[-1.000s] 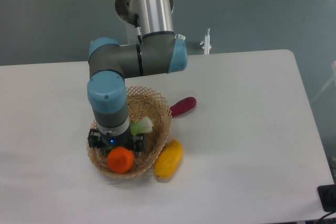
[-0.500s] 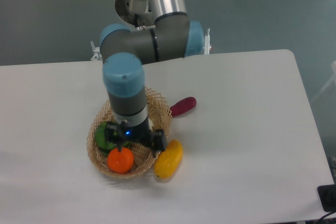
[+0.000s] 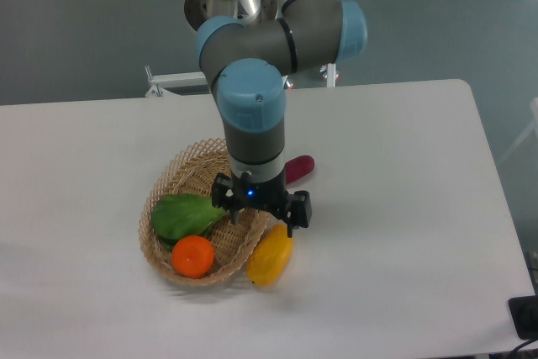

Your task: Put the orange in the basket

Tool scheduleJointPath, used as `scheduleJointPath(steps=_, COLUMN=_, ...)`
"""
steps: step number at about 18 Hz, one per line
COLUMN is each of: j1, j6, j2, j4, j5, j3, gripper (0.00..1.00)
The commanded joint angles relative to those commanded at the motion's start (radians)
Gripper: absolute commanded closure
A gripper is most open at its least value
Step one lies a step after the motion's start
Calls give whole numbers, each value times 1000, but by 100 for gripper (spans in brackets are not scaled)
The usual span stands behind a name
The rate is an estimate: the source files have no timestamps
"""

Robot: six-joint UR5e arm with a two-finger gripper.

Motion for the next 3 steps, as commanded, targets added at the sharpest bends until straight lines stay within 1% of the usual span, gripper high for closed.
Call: scheduleJointPath(steps=3, j1=5, j6=3, j2=2, j4=0, j5=0, j3=-2, gripper=0)
